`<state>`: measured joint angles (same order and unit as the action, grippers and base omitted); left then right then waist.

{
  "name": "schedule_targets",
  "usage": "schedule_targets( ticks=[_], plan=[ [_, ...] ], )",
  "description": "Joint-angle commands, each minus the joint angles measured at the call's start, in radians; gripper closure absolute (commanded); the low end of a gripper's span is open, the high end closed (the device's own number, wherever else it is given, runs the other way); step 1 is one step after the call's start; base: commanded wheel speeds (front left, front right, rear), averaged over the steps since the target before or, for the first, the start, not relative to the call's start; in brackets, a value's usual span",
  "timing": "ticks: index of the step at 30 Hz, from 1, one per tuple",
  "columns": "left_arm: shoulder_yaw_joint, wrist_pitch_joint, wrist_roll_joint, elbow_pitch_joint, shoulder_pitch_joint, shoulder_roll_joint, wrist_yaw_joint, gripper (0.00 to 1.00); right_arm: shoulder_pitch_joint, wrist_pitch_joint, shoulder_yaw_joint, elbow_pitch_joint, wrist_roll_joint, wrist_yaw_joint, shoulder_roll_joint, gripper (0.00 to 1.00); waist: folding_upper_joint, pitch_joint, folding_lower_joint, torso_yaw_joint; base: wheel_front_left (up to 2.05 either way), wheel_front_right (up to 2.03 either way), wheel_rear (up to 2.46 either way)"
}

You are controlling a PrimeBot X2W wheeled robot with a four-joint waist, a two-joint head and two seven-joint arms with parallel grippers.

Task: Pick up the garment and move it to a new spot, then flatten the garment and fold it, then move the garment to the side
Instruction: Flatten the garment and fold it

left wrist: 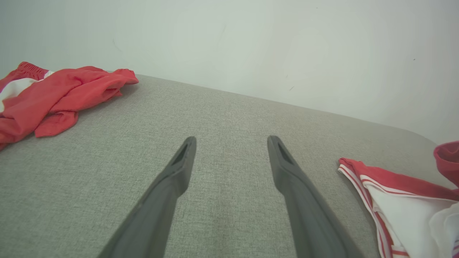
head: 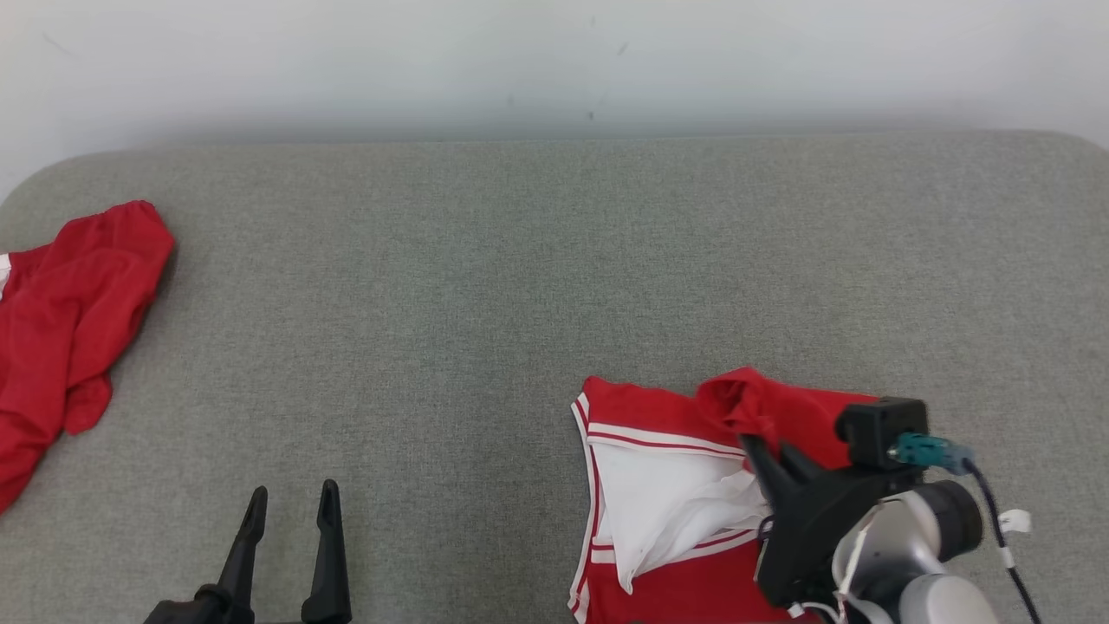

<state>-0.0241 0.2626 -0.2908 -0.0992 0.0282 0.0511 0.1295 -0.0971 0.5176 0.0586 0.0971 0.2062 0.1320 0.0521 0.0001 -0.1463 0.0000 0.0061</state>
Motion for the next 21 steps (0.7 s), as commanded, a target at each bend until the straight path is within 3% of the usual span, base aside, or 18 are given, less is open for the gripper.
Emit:
schedule_targets(
  ticks=[1,20,21],
  plan=[
    [-0.002,0.003,-0.003,-0.002,-0.006,-0.001,0.000,0.00,-0.007,-0.010,0.019,-0.011,0.014,-0.002,-0.003,1.00,-0.0001,-0.002,0.0000,0.002,0.00,0.00,0.00],
    [-0.020,0.003,-0.020,-0.011,-0.018,-0.001,-0.002,0.00,-0.128,-0.108,0.153,-0.257,0.089,-0.002,-0.003,1.00,-0.0001,-0.017,0.0000,0.051,0.00,0.00,0.00],
    [-0.020,0.003,-0.021,-0.012,-0.019,-0.001,-0.003,0.00,-0.129,-0.111,0.162,-0.267,0.093,-0.002,-0.003,0.78,-0.0001,-0.017,0.0000,0.053,0.00,0.00,0.00]
  ],
)
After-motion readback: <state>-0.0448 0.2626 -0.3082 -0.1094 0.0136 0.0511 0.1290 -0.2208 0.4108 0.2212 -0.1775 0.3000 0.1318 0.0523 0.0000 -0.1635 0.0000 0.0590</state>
